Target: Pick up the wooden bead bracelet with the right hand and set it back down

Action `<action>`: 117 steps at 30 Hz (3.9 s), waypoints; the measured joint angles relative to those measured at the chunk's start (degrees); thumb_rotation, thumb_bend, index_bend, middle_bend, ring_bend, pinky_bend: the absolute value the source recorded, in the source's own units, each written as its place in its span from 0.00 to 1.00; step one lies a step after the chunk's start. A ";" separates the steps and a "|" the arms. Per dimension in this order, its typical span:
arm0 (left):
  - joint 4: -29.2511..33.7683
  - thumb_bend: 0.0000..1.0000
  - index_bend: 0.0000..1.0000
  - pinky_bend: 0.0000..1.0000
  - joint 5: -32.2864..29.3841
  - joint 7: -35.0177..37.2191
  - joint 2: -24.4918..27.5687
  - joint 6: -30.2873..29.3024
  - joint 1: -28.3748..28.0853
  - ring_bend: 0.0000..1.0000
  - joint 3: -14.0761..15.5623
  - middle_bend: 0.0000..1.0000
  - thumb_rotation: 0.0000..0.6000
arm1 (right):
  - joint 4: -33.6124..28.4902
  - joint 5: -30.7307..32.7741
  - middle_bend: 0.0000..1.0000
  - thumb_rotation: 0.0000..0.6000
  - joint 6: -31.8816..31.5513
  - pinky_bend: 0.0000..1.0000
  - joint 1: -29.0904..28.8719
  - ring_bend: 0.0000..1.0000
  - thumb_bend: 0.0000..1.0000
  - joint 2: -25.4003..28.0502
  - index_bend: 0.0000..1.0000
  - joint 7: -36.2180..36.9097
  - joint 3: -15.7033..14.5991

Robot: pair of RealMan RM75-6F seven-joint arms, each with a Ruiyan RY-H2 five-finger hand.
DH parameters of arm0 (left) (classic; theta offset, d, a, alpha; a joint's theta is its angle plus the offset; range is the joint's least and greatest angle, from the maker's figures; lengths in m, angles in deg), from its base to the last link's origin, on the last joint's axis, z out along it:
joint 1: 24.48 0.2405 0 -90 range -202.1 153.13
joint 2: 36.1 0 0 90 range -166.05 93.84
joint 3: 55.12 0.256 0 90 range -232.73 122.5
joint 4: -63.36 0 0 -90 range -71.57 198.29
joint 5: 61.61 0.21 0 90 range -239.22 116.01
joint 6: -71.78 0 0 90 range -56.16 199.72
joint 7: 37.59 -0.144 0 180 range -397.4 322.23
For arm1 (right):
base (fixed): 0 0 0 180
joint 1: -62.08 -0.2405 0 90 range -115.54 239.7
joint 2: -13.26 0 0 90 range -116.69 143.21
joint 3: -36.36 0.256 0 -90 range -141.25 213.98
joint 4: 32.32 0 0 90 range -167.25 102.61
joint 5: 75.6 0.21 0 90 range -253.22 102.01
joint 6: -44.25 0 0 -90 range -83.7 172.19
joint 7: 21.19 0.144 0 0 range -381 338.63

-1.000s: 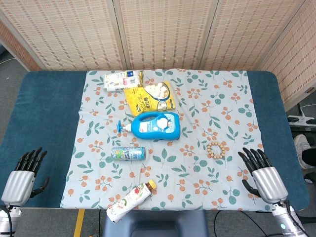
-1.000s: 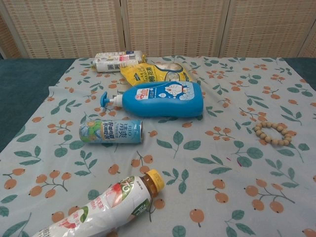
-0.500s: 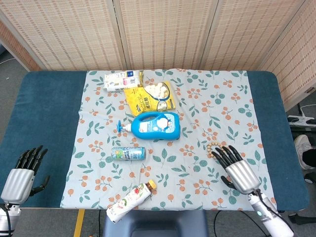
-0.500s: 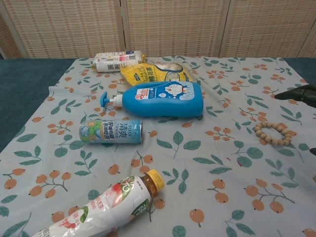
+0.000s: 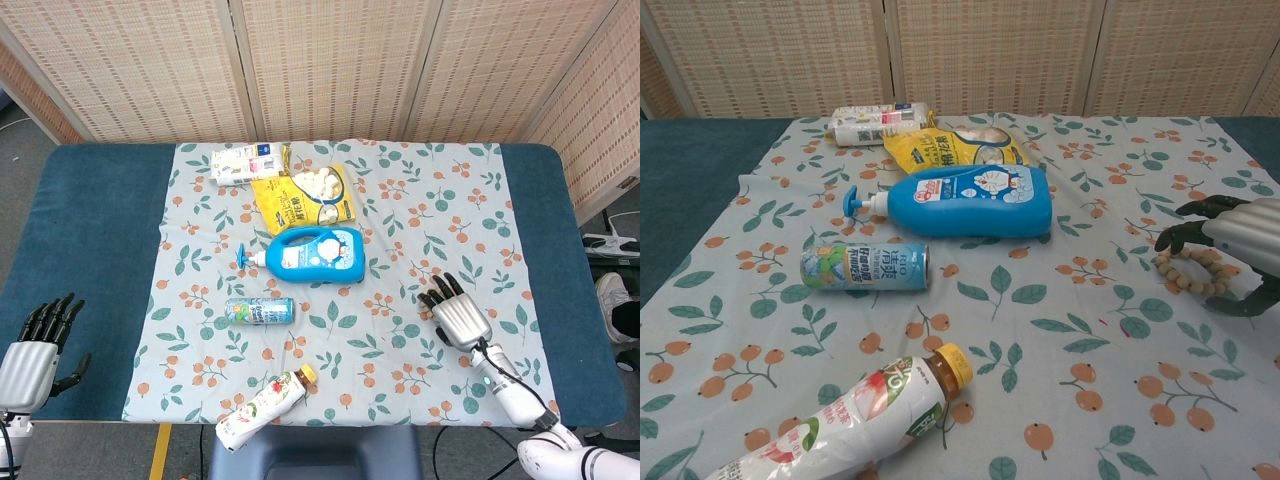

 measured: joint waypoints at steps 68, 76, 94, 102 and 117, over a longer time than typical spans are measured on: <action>2.11 0.41 0.00 0.10 -1.36 -4.45 0.32 5.87 0.51 0.00 -1.39 0.00 1.00 | -16.94 -15.29 0.48 0.93 18.30 0.09 0.13 0.23 0.49 10.23 0.43 138.51 9.93; 2.09 0.41 0.00 0.11 -1.56 -4.57 0.33 6.33 0.44 0.00 -1.51 0.00 1.00 | -0.87 -33.03 0.44 0.58 -1.50 0.09 -3.53 0.20 0.47 7.53 0.27 158.96 -0.39; 2.58 0.42 0.00 0.13 -1.96 -4.99 0.58 7.00 0.45 0.00 -1.54 0.00 1.00 | -1.77 -25.07 0.49 0.60 -6.37 0.10 -10.86 0.23 0.40 5.85 0.48 133.98 -14.13; 2.63 0.41 0.00 0.13 -1.87 -4.80 0.66 6.98 0.44 0.00 -1.60 0.00 1.00 | -2.28 -23.08 0.54 0.63 -6.69 0.10 -11.75 0.25 0.40 4.76 0.56 125.23 -15.36; 2.62 0.42 0.00 0.15 -1.61 -4.67 0.59 6.88 0.48 0.00 -1.61 0.00 1.00 | -0.91 -20.41 0.56 0.39 -5.91 0.09 -10.61 0.25 0.40 2.82 0.57 80.52 -13.71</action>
